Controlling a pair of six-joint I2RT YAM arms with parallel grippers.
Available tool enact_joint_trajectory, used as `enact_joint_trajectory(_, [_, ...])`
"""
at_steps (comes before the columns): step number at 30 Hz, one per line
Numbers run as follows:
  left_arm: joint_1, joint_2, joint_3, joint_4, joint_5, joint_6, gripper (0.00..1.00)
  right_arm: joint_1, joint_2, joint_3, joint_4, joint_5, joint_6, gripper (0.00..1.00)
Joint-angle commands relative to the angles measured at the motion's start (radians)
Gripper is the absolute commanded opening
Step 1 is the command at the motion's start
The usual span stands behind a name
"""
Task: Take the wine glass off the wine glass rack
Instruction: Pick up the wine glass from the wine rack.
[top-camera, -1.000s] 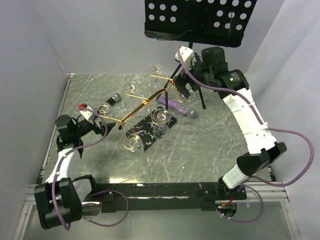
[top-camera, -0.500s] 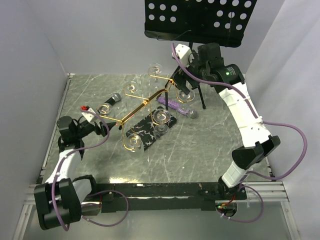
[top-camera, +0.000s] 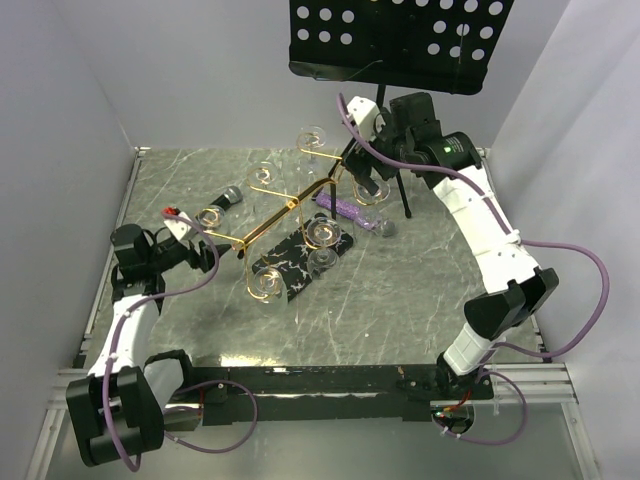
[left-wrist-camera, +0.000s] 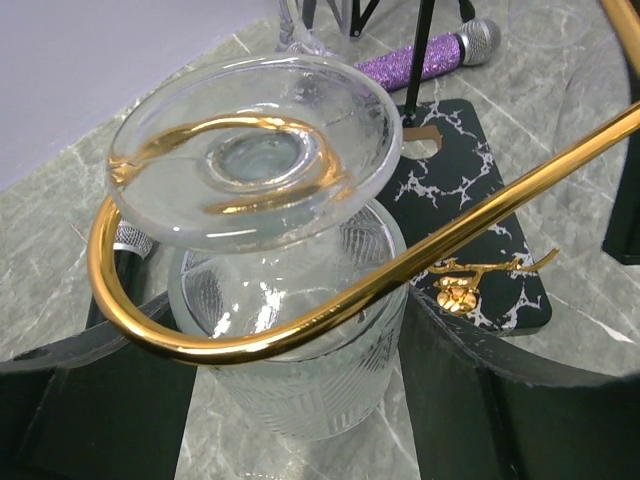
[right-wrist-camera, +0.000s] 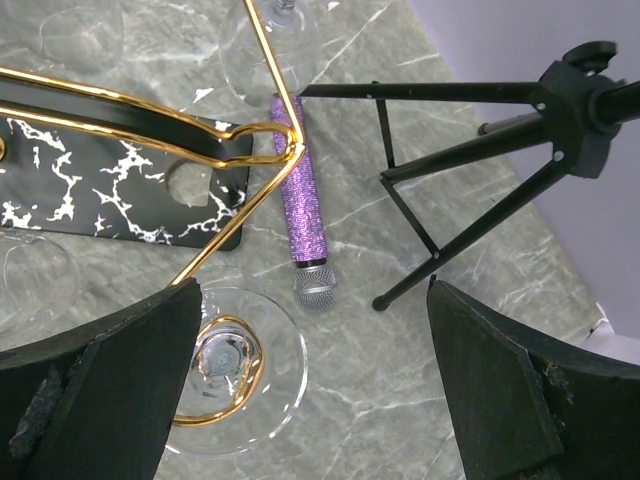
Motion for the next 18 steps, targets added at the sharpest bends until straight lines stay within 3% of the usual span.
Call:
enact_joint_trajectory(1, [0.003,-0.044,0.021,0.116,0.035,-0.068,0.01,-0.009,-0.070,-0.011,0.020,0.016,0.007,1.00])
enact_joint_trajectory(9, [0.004,-0.085,-0.085,0.389,-0.061,-0.237,0.01,-0.006,-0.034,0.064,-0.041,0.041,-0.007,1.00])
enact_joint_trajectory(18, [0.006,-0.117,-0.144,0.501,-0.163,-0.358,0.01,0.007,0.005,0.115,-0.057,0.046,-0.013,1.00])
